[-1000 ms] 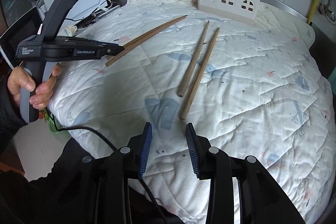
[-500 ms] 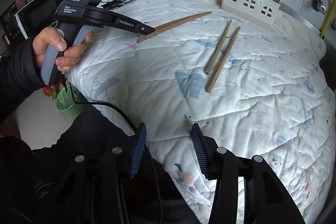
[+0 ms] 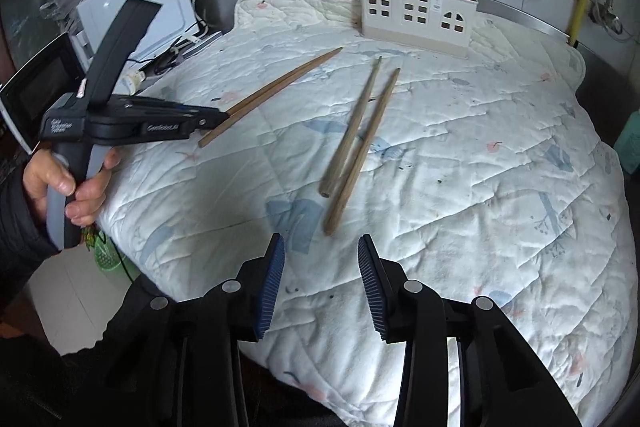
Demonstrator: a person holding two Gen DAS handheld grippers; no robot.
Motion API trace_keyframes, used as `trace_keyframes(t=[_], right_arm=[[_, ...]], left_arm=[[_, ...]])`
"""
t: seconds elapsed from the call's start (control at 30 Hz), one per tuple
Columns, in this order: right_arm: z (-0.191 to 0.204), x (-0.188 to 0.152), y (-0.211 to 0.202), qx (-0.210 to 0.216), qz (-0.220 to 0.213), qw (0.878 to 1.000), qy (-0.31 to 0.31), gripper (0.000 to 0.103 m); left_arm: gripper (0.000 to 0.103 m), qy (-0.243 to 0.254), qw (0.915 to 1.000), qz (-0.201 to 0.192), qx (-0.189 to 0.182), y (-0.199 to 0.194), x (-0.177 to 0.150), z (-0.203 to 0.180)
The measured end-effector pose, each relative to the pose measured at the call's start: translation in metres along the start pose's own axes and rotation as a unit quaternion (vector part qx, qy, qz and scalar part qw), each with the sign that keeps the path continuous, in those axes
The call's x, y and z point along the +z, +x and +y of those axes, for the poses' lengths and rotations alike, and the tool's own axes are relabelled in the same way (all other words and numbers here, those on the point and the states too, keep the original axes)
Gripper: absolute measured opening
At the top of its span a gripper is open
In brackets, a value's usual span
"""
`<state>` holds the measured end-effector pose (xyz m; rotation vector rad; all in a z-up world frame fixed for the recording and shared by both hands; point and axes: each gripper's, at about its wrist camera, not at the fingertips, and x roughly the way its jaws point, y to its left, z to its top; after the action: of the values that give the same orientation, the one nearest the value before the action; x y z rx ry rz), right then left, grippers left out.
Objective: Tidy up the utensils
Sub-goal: 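Position the open left gripper around a chopstick while the right gripper aligns over another, then close the left gripper on its chopstick while the right gripper closes on another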
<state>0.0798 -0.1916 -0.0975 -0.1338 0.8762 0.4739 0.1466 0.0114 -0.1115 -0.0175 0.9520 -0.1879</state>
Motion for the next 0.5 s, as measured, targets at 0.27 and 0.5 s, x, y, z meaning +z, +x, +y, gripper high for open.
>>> trace_keyframes(t=[0.27, 0.5], right_arm=[[-0.005, 0.006, 0.025, -0.003, 0.015, 1.0, 0.017, 0.02], [-0.013, 0.011, 0.029, -0.009, -0.002, 0.999, 0.052, 0.009]], left_arm=[[0.014, 0.0, 1.0, 0.002, -0.004, -0.001, -0.001, 0.0], [0.014, 0.002, 1.0, -0.001, 0.002, 0.002, 0.001, 0.0]])
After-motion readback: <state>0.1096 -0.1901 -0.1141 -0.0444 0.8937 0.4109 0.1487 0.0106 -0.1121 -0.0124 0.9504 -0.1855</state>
